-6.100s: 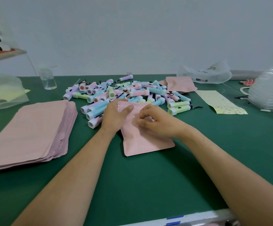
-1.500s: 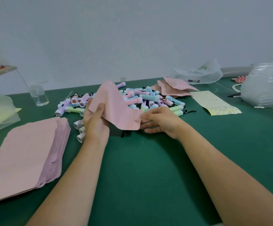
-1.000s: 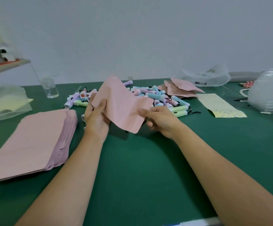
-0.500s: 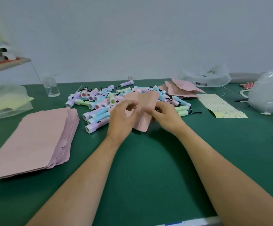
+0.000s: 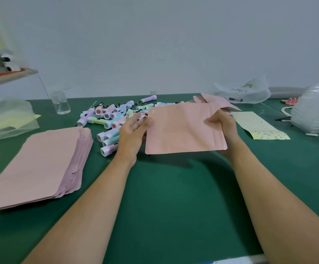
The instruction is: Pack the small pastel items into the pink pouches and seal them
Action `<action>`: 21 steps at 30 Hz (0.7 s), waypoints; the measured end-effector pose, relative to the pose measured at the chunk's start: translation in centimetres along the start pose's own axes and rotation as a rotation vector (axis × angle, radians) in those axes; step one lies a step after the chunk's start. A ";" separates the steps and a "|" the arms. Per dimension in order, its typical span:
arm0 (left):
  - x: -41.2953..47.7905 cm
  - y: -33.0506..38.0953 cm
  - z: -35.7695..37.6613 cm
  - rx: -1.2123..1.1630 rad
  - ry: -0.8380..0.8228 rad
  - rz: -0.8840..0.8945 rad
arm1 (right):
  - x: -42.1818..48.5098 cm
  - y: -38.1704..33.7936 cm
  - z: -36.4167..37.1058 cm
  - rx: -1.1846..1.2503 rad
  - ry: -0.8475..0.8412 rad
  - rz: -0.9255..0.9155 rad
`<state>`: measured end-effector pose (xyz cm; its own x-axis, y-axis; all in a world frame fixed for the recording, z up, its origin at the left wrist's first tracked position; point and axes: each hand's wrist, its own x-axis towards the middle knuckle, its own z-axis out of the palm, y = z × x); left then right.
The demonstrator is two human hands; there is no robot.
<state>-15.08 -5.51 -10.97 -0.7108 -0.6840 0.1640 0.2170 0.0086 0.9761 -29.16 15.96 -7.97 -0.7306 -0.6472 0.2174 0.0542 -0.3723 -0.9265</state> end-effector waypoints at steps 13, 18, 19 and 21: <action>-0.5 0.1 0.4 -0.157 -0.162 -0.011 | 1.4 2.2 3.4 -1.025 0.179 -0.619; -0.6 0.1 0.5 -0.102 -0.237 0.019 | 1.1 3.3 6.7 -1.053 -0.006 -0.543; -0.6 0.1 0.5 -0.098 -0.245 0.021 | 1.1 3.3 6.7 -1.041 0.010 -0.544; -0.5 0.0 0.5 -0.075 -0.260 0.030 | 1.0 3.3 6.5 -1.013 0.033 -0.533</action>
<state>-15.00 -4.81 -10.98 -0.8489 -0.4742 0.2336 0.2830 -0.0344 0.9585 -25.30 9.77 -8.76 -0.5143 -0.5447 0.6624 -0.8303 0.1227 -0.5437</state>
